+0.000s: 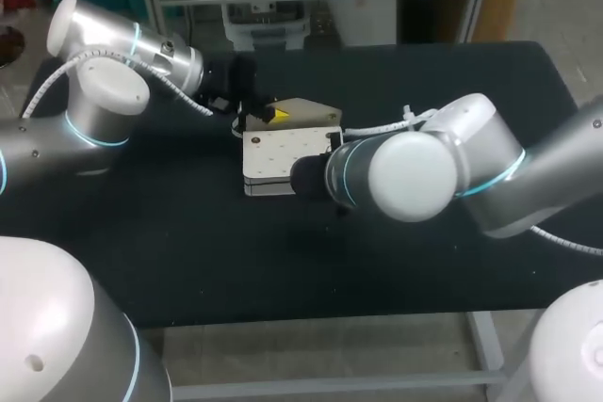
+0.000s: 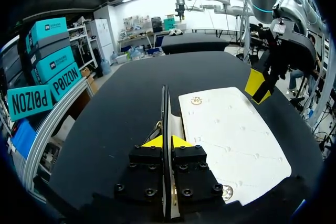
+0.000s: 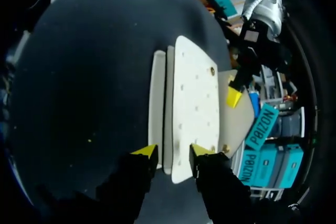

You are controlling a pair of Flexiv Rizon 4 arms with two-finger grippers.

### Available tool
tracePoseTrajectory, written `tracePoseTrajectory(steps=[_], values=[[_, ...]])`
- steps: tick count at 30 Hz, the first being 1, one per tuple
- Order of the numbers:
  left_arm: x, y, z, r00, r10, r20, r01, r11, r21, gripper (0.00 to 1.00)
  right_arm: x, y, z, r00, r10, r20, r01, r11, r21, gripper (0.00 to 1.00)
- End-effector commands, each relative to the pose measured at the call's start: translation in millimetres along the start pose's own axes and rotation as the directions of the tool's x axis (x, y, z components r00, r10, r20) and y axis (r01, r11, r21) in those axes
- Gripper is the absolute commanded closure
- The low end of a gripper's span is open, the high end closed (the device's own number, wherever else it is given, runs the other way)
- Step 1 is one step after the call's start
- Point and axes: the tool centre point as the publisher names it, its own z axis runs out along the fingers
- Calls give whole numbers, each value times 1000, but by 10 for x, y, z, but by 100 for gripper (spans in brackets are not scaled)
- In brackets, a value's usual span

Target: Pick up the bag, open it, inspect its contents, close it, and place it on the opposite side

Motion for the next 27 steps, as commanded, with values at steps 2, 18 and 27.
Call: tracePoseTrajectory(steps=[2, 18, 27], values=[[-10, 30, 36, 1000, 0, -7, 0, 1000, 2, 100, 54, -25, 88, 996, 2, 84, -1, 1000, -8, 56], [34, 56, 65, 1000, 14, -28, -14, 1000, -18, 100, -92, -57, 323, 996, 0, 92, -1, 1000, 3, 62], [29, 56, 88, 999, 22, -41, -23, 1000, -20, 100, -106, -58, 378, 997, 0, 82, -1, 1000, 7, 100]])
